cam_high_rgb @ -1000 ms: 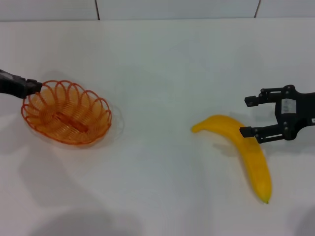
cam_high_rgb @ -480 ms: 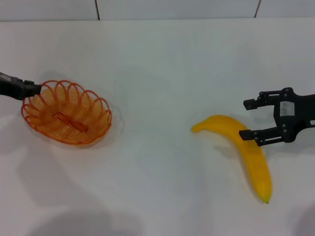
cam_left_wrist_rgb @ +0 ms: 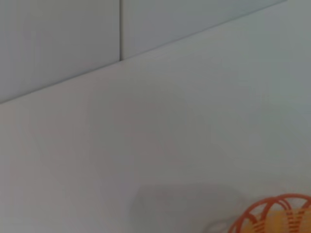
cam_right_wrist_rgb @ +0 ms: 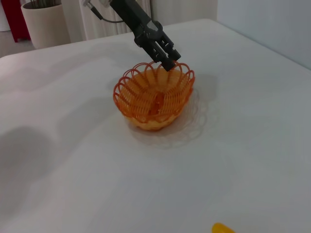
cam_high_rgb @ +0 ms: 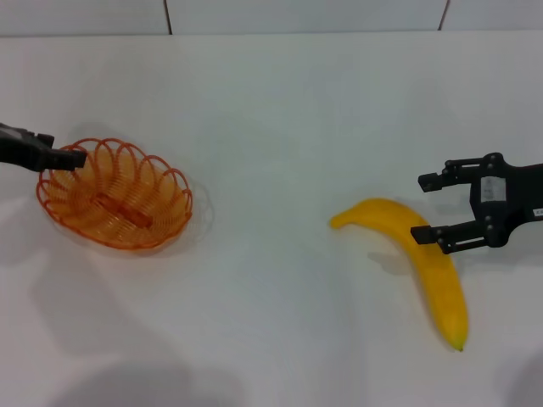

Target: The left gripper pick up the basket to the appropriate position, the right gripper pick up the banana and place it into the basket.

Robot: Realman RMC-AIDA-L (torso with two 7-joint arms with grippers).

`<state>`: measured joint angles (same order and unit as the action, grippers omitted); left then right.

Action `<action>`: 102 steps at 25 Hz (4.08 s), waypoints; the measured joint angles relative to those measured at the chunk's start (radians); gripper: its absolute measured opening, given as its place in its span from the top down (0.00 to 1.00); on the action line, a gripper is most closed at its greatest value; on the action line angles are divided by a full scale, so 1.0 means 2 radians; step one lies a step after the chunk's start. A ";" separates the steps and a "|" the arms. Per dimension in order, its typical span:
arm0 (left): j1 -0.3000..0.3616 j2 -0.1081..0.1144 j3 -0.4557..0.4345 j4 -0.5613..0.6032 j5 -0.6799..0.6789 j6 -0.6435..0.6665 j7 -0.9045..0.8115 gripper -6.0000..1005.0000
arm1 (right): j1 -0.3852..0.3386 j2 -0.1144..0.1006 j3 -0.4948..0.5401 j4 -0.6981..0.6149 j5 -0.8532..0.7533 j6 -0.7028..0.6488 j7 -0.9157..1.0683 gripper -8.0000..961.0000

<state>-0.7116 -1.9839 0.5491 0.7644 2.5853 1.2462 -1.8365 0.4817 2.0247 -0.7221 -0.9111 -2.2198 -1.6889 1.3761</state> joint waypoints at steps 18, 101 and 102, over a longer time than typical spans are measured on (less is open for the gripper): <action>-0.002 -0.004 0.007 -0.024 0.010 -0.025 0.001 0.24 | 0.001 0.000 0.000 0.000 0.000 0.000 0.001 0.15; 0.003 -0.024 -0.001 -0.122 -0.161 -0.063 0.050 0.89 | 0.012 0.000 -0.001 0.013 -0.011 0.012 0.007 0.15; 0.003 -0.024 0.000 -0.122 -0.161 -0.063 0.050 0.89 | 0.012 0.000 -0.001 0.013 -0.011 0.012 0.007 0.15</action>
<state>-0.7061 -2.0328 0.5489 0.5199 2.2626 1.1198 -1.7359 0.5062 2.0247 -0.7240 -0.8851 -2.2426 -1.6658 1.3898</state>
